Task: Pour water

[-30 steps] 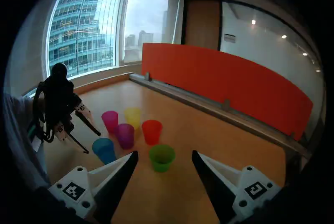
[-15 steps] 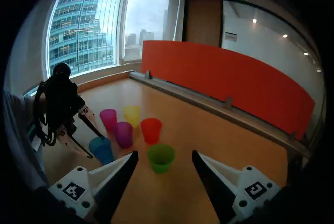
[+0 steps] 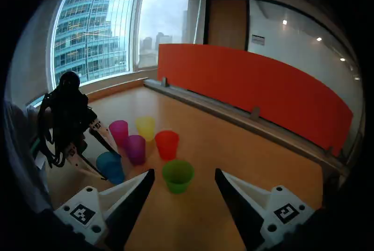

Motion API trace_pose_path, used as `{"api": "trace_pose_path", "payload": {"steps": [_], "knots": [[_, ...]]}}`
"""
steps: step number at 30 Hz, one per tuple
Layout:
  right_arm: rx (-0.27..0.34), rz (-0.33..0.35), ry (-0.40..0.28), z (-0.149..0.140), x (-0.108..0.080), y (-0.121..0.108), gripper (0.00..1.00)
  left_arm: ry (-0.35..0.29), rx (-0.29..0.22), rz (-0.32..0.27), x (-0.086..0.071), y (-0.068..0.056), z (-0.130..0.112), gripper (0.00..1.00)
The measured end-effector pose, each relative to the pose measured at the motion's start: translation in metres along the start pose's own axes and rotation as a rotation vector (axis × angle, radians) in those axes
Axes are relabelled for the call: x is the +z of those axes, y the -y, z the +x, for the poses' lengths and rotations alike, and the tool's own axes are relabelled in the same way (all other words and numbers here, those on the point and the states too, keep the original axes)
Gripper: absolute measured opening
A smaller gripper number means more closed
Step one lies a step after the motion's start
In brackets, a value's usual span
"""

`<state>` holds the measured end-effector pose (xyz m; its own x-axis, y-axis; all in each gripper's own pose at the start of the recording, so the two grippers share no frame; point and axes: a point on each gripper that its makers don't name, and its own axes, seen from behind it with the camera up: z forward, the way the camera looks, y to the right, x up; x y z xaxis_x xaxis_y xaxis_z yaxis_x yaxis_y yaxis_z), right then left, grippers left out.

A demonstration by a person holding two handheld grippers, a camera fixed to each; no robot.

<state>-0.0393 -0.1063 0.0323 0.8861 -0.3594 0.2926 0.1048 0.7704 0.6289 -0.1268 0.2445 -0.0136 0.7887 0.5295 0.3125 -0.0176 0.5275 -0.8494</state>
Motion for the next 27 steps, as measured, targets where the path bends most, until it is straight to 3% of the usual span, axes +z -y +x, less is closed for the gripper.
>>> {"api": "trace_pose_path", "payload": {"steps": [11,17,27], "knots": [[0.0,-0.005,0.002,-0.0024,-0.0001,-0.0035,1.0,0.002,0.021,0.019,0.0059,-0.0006,0.0011,0.98],[0.002,-0.005,0.002,-0.0041,-0.0001,-0.0037,1.0,-0.003,0.024,0.014,0.0072,-0.0033,0.0028,0.88],[0.005,-0.004,0.009,-0.0096,0.0034,-0.0035,1.0,-0.007,0.024,0.019,0.0039,-0.0017,0.0038,0.87]]}}
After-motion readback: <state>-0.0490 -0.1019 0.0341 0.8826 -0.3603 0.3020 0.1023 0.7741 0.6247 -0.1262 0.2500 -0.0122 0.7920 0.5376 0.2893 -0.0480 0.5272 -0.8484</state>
